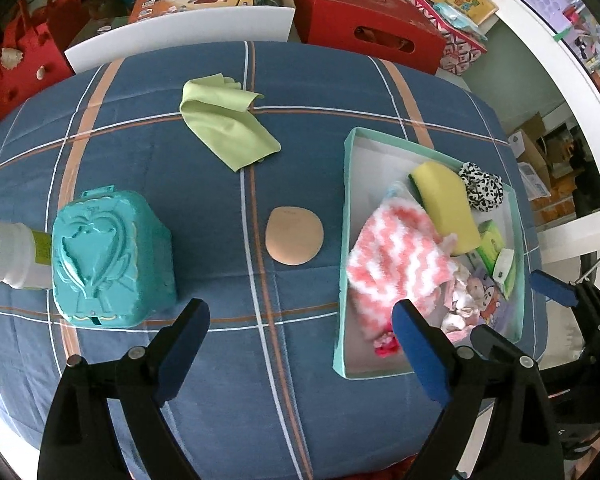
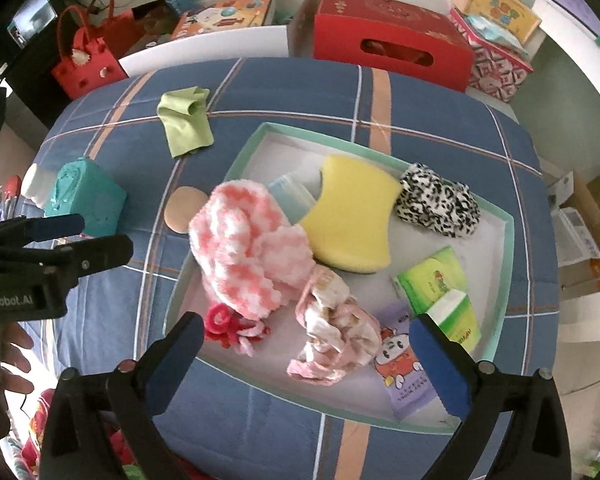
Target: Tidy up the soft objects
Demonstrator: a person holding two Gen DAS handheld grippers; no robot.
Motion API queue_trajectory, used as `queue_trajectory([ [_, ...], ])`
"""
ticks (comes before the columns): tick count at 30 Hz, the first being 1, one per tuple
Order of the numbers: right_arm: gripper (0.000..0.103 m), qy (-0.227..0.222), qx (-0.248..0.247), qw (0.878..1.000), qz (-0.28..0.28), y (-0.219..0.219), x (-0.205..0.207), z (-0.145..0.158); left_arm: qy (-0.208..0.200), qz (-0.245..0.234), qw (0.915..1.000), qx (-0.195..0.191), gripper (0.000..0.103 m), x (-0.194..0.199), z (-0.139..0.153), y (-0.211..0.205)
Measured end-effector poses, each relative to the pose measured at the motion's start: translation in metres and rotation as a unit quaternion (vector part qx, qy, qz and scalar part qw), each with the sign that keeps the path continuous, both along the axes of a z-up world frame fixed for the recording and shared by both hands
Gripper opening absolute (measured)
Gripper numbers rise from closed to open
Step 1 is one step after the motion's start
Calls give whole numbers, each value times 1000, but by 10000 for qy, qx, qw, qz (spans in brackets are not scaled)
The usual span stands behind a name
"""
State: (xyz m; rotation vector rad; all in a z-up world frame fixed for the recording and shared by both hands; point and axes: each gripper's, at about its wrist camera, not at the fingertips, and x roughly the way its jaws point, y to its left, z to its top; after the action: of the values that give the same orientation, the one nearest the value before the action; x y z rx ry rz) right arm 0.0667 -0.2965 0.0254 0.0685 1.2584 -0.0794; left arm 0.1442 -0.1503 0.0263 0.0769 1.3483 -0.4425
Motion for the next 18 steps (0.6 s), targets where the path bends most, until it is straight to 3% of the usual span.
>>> queue_trajectory([
  [12,103,-195,132,9995,199,23,15,4,-82,113,9996,-233,93,16,12,24],
  [18,103,-367,197,9980,478,42,24,11,-350,439,9981,-256,93,28,28,56],
])
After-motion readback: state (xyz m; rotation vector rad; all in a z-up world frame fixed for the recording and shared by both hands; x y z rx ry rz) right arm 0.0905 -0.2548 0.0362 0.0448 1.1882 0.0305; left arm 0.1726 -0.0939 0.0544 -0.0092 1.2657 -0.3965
